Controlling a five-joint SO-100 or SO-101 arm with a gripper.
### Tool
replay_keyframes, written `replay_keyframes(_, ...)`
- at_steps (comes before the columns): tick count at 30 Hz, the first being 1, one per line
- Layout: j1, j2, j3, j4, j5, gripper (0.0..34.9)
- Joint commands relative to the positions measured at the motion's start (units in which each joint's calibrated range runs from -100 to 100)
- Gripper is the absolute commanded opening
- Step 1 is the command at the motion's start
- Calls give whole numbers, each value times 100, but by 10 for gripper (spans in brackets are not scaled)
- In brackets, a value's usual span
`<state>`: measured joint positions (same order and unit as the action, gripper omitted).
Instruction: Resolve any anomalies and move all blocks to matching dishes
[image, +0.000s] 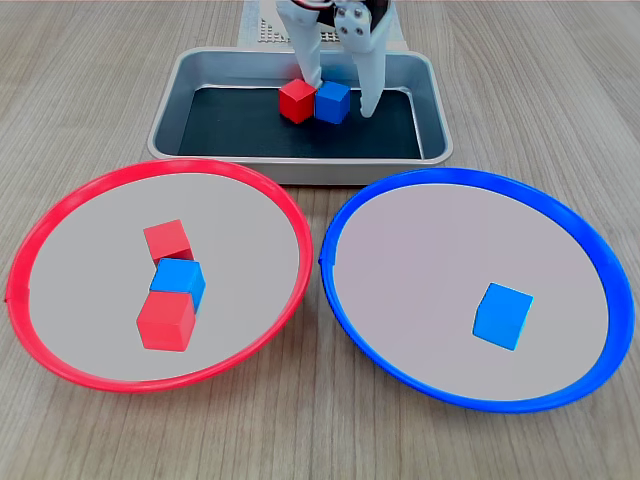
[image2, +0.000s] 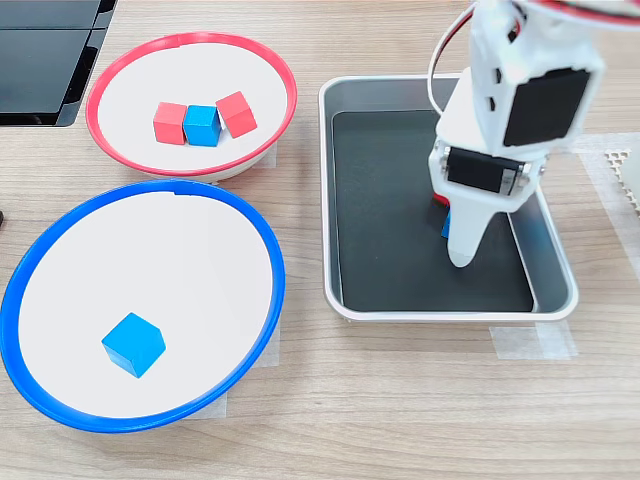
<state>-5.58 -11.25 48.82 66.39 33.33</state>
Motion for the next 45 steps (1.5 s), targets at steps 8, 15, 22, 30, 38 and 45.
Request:
replay_keyframes(8, -68, 174, -326, -139, 34, 2)
replay_keyframes(15, -520, 21, -2037, 356, -835, 2)
replay_keyframes(22, -633, 840, -3130, -1708, -1509, 2)
replay_keyframes(30, -661, 2068, -3821, -2764, -1558, 2)
replay_keyframes(38, -718, 2784, -4559, -2500, -1568, 159)
replay_keyframes(45, -765, 2119, -4477, -1650, -1573, 164)
